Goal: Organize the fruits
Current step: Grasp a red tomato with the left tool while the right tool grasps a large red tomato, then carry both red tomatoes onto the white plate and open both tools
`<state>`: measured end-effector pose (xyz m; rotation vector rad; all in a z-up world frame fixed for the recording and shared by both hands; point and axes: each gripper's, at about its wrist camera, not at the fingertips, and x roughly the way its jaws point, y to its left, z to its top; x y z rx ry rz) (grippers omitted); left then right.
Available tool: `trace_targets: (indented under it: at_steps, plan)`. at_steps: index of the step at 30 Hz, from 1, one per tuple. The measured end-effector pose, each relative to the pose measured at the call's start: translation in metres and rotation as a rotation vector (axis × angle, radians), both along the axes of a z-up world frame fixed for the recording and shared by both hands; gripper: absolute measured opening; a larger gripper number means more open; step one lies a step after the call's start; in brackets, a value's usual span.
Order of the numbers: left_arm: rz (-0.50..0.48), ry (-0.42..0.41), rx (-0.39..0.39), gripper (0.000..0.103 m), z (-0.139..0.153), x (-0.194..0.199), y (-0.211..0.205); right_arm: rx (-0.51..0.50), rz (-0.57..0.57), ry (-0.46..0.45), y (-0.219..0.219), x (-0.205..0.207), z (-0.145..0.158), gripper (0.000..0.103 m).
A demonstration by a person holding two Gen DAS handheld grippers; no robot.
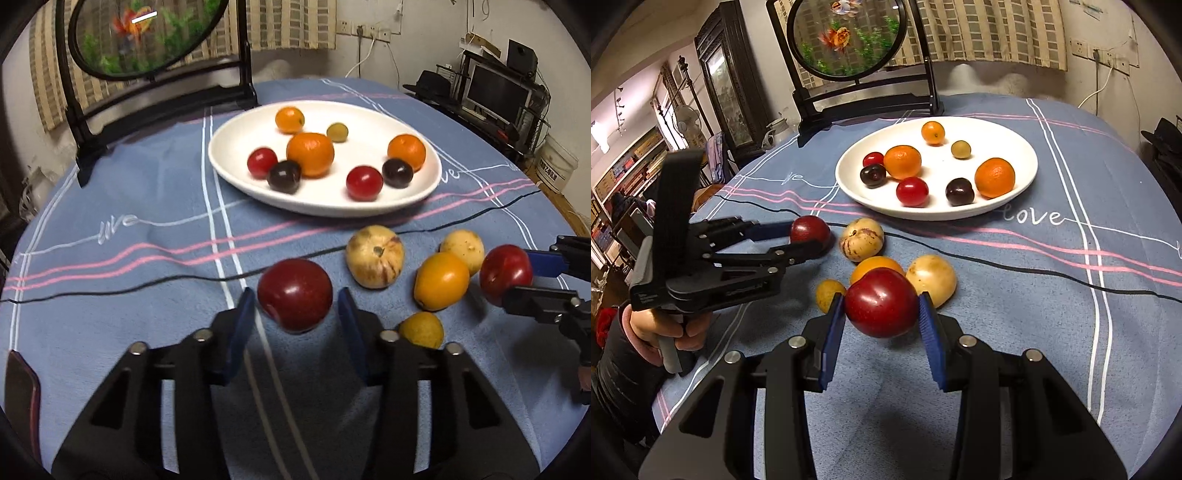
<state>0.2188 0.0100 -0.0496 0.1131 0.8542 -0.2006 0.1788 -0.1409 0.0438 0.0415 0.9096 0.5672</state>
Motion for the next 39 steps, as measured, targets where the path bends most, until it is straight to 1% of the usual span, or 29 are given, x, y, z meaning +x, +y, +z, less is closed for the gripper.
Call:
trace_targets:
  at_steps: [7, 16, 21, 25, 31, 33, 34, 36, 39]
  plan:
    - [-0.011, -0.002, -0.001, 0.044, -0.007, 0.002, -0.002, 0.000, 0.008, -0.008, 0.001, -0.002, 0.002, 0.040]
    - [-0.021, 0.008, -0.079, 0.043, -0.007, 0.009, 0.004, -0.009, 0.007, -0.008, 0.002, -0.003, 0.002, 0.041]
    - [-0.019, 0.005, -0.075, 0.043, -0.006, 0.009, 0.003, -0.005, -0.001, -0.012, -0.001, -0.003, 0.003, 0.040]
    - [-0.005, -0.003, -0.093, 0.042, -0.001, 0.005, 0.008, -0.002, -0.007, -0.021, -0.002, -0.003, 0.004, 0.040]
    - [0.003, -0.049, -0.139, 0.042, 0.015, -0.003, 0.011, -0.012, -0.004, -0.043, 0.001, -0.002, 0.003, 0.040]
    - [0.007, -0.058, -0.158, 0.042, 0.019, 0.000, 0.010, 0.002, 0.001, -0.049, 0.002, 0.005, 0.004, 0.041]
    - [0.010, -0.057, -0.175, 0.042, 0.022, 0.006, 0.008, 0.029, -0.003, -0.044, 0.001, 0.012, 0.004, 0.041]
    - [0.016, -0.063, -0.177, 0.042, 0.024, 0.013, 0.004, 0.063, -0.021, -0.041, 0.001, 0.024, 0.006, 0.041]
    - [0.038, -0.089, -0.188, 0.042, 0.033, 0.030, 0.000, 0.072, -0.082, -0.086, 0.002, 0.046, 0.011, 0.041]
